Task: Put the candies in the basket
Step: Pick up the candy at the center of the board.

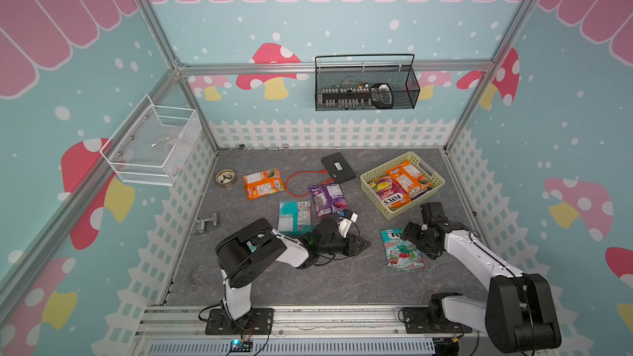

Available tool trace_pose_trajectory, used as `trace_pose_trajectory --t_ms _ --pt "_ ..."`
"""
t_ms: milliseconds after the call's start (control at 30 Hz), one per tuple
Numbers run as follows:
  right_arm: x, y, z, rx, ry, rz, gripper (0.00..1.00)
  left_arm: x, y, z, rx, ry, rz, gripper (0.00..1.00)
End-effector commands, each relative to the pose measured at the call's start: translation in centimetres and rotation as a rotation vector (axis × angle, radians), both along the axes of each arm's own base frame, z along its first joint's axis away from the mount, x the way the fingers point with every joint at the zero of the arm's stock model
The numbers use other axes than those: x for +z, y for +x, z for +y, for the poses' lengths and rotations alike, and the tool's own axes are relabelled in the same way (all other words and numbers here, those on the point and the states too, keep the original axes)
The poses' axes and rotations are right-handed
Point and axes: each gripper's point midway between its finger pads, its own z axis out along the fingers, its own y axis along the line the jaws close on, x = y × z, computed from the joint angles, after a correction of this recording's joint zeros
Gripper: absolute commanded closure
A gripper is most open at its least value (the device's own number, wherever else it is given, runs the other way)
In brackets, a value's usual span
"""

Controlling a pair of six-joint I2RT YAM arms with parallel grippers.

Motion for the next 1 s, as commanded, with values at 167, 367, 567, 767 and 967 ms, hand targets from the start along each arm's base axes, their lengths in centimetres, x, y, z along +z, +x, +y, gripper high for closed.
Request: trace_pose_trajectory --t_ms 167,367,567,767,967 --pt "-0.8 -0.1 1.2 0.113 0.086 -0.05 0.19 0.7 -0.9 -5.5 -0.115 -0.024 -0.039 0.77" --pt "1.1 0.5 3.7 0.241 0.192 -0.163 0.29 -1.7 0.0 -6.6 -0.108 0.053 -0.026 0.81" --pt "1.6 0.6 4.2 0.266 0.212 -0.225 0.45 -4.5 0.1 -5.8 -0.086 0.144 -0.001 0.87" --pt "0.0 0.2 3.7 0.255 0.18 -0.18 0.43 -5.9 -0.2 -4.1 -0.054 0.202 0.004 0.92" --pt "0.4 1.1 1.6 0.202 0.066 -0.207 0.37 -7.3 -0.3 -3.3 -0.038 0.239 0.023 0.93"
